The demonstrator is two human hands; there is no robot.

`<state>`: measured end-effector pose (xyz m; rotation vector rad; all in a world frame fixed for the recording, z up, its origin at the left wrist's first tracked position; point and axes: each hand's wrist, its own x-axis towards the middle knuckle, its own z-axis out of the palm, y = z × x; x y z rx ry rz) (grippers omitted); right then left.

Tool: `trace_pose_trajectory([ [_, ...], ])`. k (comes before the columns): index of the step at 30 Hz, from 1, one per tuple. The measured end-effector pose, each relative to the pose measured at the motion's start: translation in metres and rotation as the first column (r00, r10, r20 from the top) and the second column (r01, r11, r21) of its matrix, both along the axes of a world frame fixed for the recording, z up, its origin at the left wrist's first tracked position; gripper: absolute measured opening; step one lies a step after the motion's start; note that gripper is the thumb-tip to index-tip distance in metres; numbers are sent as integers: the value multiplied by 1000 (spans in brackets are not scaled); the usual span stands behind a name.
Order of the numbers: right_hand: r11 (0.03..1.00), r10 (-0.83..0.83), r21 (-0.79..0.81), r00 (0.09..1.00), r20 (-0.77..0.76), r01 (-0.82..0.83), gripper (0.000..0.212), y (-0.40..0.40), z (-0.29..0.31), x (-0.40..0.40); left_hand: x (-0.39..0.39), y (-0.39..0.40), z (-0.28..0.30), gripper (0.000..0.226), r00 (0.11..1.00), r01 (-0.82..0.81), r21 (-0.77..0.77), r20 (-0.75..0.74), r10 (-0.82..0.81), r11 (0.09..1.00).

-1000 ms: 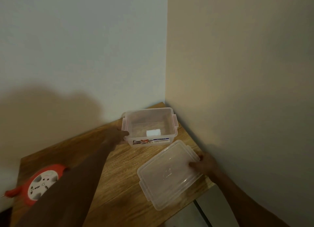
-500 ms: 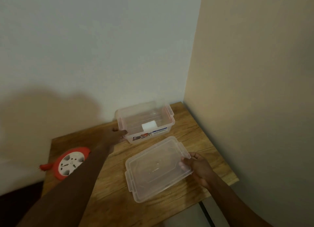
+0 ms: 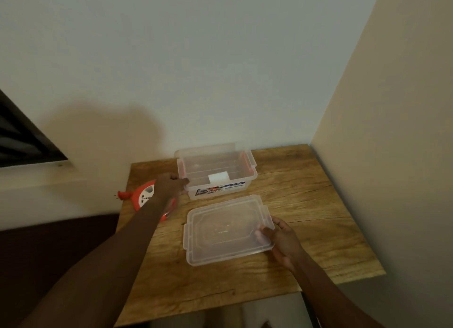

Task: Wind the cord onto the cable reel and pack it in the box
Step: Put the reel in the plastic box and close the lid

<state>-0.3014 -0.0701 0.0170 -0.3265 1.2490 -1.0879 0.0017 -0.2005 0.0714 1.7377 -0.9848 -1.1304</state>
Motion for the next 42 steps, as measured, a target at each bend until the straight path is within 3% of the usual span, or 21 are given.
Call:
trace_pose_trajectory([
  [10, 1000, 8, 17, 999, -33, -7, 51, 0, -6, 1, -3, 2, -22, 12, 998, -26, 36, -48, 28, 999],
  [14, 999, 18, 53, 975, -220, -7, 53, -2, -14, -1, -4, 1, -24, 20, 999, -27, 53, -41, 29, 998],
  [17, 999, 51, 34, 880, -472, -40, 40, -5, -21, -3, -4, 2, -25, 23, 999, -17, 53, -37, 19, 998],
  [20, 996, 79, 19, 794, -603, -85, 34, -8, -21, 2, -3, 1, -29, 25, 1000, -19, 46, -11, 20, 999],
  [26, 953, 224, 71, 527, -820, -296, 31, -7, -31, 6, -4, 1, -30, 30, 999, -19, 22, 32, 19, 1000],
  [34, 928, 230, 69, 419, -878, -365, 27, -2, -37, 0, -3, -4, -37, 30, 997, -47, 28, 58, 45, 999],
  [37, 915, 199, 45, 350, -915, -401, 37, -2, -52, -4, -4, -4, -36, 27, 998, -37, 27, 60, 35, 999],
  [39, 913, 191, 33, 354, -916, -407, 34, -1, -49, -3, -5, -4, -36, 18, 997, -22, 24, 71, 20, 999],
  [42, 917, 208, 44, 380, -901, -397, 36, 1, -34, 1, -4, -6, -37, 22, 997, -5, 27, 81, 3, 1000],
])
